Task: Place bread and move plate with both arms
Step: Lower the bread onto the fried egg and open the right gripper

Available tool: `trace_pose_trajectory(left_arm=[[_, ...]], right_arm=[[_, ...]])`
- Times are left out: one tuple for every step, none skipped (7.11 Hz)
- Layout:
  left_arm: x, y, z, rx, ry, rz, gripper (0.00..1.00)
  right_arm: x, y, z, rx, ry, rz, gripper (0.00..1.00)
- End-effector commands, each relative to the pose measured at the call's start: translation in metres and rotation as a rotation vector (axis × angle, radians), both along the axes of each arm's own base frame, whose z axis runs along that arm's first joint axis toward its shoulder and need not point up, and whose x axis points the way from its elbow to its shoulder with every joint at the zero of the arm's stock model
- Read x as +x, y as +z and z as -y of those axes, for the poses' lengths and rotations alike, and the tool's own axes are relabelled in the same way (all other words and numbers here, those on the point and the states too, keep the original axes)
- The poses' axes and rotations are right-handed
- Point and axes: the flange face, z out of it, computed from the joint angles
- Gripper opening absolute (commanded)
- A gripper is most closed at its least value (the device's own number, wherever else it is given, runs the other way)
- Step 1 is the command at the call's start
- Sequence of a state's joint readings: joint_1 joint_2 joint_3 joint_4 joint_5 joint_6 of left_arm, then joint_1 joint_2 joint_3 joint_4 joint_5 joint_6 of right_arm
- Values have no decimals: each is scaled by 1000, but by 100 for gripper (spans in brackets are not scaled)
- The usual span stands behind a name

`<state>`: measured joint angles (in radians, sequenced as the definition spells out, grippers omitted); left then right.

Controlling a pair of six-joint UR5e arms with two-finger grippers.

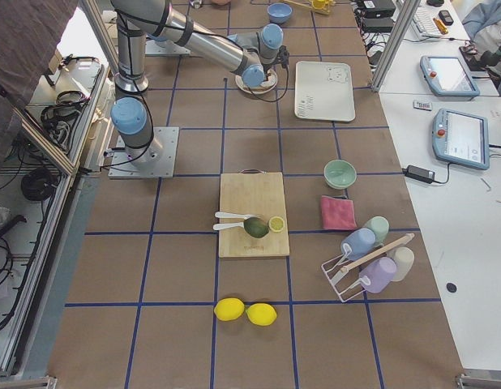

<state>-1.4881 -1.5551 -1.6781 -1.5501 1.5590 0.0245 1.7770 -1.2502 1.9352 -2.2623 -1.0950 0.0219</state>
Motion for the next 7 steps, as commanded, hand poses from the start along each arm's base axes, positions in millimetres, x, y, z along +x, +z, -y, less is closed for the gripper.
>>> trace_pose_trajectory(left_arm=[[-1, -1, 1, -1, 1, -10, 100], [-2, -1, 1, -1, -1, -10, 100], [-2, -1, 1, -1, -1, -10, 100], [-2, 0, 1, -6, 11, -10, 100], [-2, 0, 1, -4, 12, -9, 100], [-1, -8, 3, 20, 16, -12, 100], [1, -15, 7, 32, 3, -1, 100]], right_arm=[[0, -12, 0, -5, 1, -1, 0], [2, -13, 0, -7, 8, -2, 0], [4, -10, -1, -10, -2, -1, 20], [4, -9, 0, -10, -10, -1, 43], [4, -7, 1, -27, -6, -10, 69], [0, 8, 12, -107, -13, -42, 100], [-4, 30, 30, -144, -15, -106, 100]])
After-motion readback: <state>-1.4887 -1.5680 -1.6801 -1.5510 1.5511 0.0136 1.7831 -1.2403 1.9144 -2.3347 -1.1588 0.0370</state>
